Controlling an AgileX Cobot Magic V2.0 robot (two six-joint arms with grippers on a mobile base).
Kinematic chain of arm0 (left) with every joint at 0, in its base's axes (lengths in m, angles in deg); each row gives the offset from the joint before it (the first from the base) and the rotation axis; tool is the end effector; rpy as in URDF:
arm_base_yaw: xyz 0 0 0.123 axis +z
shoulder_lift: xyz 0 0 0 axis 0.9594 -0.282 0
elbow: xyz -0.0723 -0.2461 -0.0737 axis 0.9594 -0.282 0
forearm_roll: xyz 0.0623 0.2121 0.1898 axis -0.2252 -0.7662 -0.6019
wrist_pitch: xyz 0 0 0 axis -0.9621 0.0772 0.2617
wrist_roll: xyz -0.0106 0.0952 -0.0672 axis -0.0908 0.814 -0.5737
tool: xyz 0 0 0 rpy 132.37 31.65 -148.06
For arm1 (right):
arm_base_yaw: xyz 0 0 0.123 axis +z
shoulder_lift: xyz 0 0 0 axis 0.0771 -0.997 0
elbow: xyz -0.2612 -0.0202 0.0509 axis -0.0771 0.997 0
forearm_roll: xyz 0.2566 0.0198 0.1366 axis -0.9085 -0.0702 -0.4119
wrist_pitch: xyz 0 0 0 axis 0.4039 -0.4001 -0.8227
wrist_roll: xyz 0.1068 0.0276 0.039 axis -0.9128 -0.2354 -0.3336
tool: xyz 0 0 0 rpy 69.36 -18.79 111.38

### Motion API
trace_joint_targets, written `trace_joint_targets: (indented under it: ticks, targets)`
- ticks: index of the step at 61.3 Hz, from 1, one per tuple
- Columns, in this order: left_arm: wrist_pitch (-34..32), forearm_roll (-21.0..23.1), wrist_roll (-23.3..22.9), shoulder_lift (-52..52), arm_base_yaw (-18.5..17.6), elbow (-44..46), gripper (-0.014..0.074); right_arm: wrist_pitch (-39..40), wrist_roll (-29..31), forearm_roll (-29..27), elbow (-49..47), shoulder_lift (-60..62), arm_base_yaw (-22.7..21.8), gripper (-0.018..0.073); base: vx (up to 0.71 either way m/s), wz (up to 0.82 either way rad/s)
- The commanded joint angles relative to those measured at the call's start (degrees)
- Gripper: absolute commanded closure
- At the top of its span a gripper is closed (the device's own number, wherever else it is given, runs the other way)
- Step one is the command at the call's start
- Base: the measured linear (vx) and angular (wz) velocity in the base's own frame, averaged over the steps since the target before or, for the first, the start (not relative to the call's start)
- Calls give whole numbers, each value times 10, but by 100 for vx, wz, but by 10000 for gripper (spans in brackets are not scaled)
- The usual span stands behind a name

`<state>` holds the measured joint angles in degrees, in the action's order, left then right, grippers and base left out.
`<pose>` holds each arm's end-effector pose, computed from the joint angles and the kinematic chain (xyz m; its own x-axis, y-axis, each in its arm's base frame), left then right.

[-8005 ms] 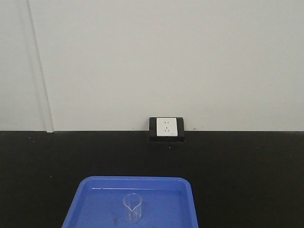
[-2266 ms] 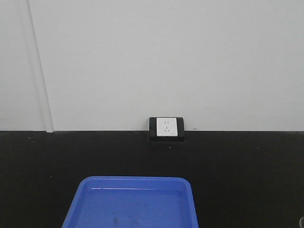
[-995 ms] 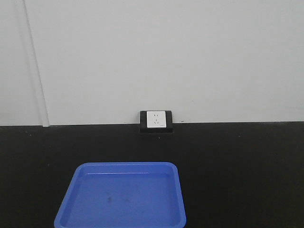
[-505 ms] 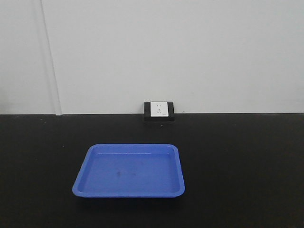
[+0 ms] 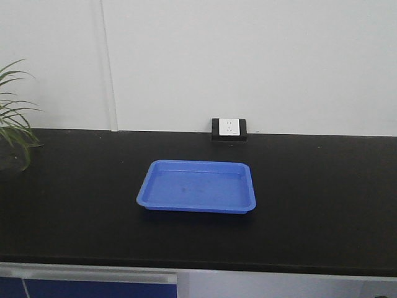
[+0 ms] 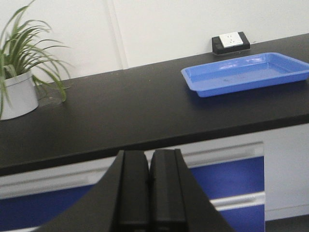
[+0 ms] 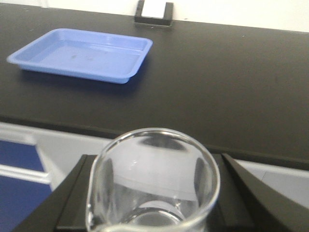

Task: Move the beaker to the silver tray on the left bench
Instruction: 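Drive the base to the bench with the silver tray, holding the beaker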

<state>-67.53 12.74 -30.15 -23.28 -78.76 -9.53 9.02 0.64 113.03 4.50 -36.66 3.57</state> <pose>0.1403 -0.0109 0.1896 -0.0464 0.1389 -0.9892 0.0820 0.9875 0.1348 0.2135 0.0276 0.2179 -0.3031 -0.0412 -0.9521 -0.1204 0.9927 -0.0046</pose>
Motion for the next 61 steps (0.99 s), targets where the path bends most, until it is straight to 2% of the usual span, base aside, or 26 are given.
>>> trace_joint_targets:
  ticks: [1, 31, 61]
  targets:
    - [-48, 3, -4, 5, -3, -11, 595, 30, -1, 6, -22, 0, -4, 570, -35, 17]
    - [-48, 3, -4, 5, -3, -11, 595, 30, -1, 6, -22, 0, -4, 570, -37, 27]
    - [-48, 3, -4, 5, -3, -11, 595, 30, -1, 6, -22, 0, -4, 570, -35, 51]
